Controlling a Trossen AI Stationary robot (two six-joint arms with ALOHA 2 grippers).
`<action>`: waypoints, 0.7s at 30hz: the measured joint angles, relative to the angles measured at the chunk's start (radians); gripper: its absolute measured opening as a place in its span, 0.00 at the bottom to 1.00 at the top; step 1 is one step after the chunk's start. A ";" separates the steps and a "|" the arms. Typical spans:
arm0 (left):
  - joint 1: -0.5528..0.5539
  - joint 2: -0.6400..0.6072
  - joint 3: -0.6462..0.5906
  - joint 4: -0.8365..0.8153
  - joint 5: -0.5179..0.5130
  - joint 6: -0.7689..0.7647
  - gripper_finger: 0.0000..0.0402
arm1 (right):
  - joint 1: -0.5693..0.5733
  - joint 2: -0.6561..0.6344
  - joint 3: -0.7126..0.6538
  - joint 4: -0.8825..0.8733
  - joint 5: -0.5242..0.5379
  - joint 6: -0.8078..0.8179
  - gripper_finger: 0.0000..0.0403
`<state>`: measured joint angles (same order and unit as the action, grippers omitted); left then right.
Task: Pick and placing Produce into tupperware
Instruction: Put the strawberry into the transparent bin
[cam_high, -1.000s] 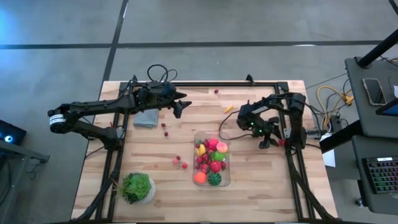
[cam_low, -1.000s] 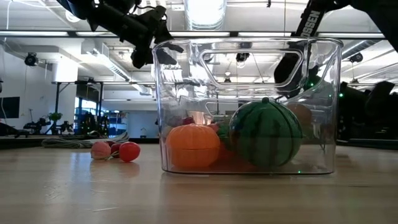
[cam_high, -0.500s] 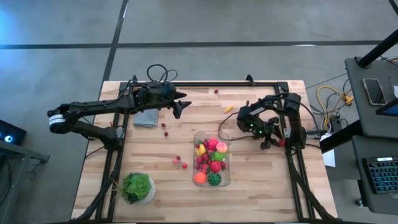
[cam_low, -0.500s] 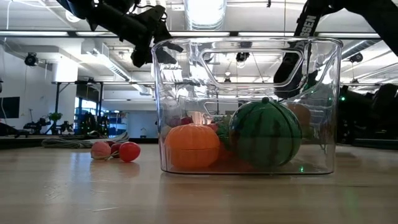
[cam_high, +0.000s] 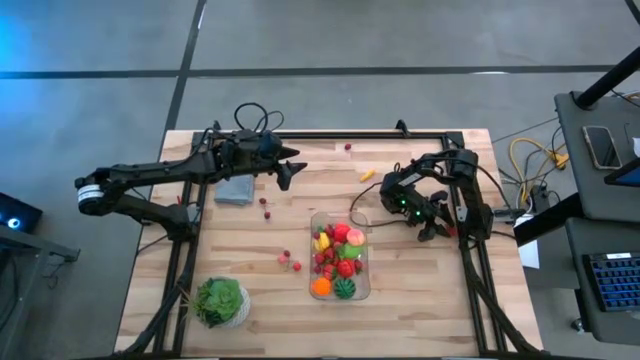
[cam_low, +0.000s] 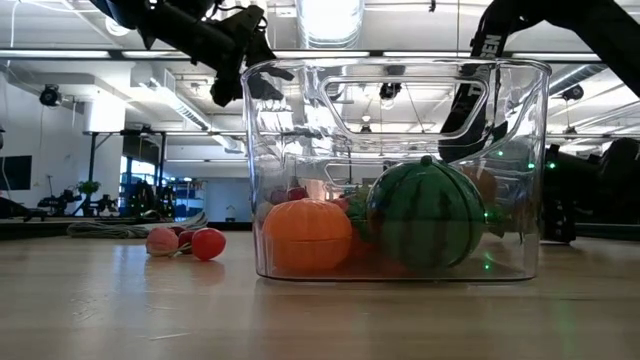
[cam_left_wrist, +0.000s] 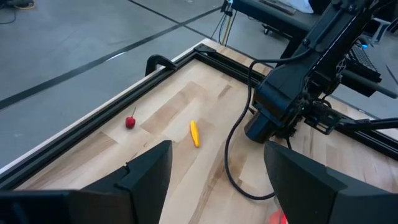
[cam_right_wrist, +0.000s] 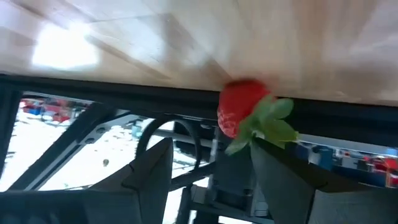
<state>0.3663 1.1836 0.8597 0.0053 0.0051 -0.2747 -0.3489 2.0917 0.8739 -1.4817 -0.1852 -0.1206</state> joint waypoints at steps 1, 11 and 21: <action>0.000 -0.002 0.000 -0.002 0.000 0.000 0.60 | 0.000 0.001 0.001 -0.003 -0.020 -0.006 0.52; 0.000 -0.008 0.000 -0.006 0.000 0.001 0.60 | 0.004 -0.081 0.052 0.003 0.009 0.291 0.52; 0.000 -0.008 0.000 -0.007 -0.001 0.002 0.60 | 0.006 -0.233 0.049 0.122 0.049 0.868 0.52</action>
<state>0.3663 1.1759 0.8597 -0.0013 0.0044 -0.2732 -0.3426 1.8589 0.9227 -1.3601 -0.1363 0.7470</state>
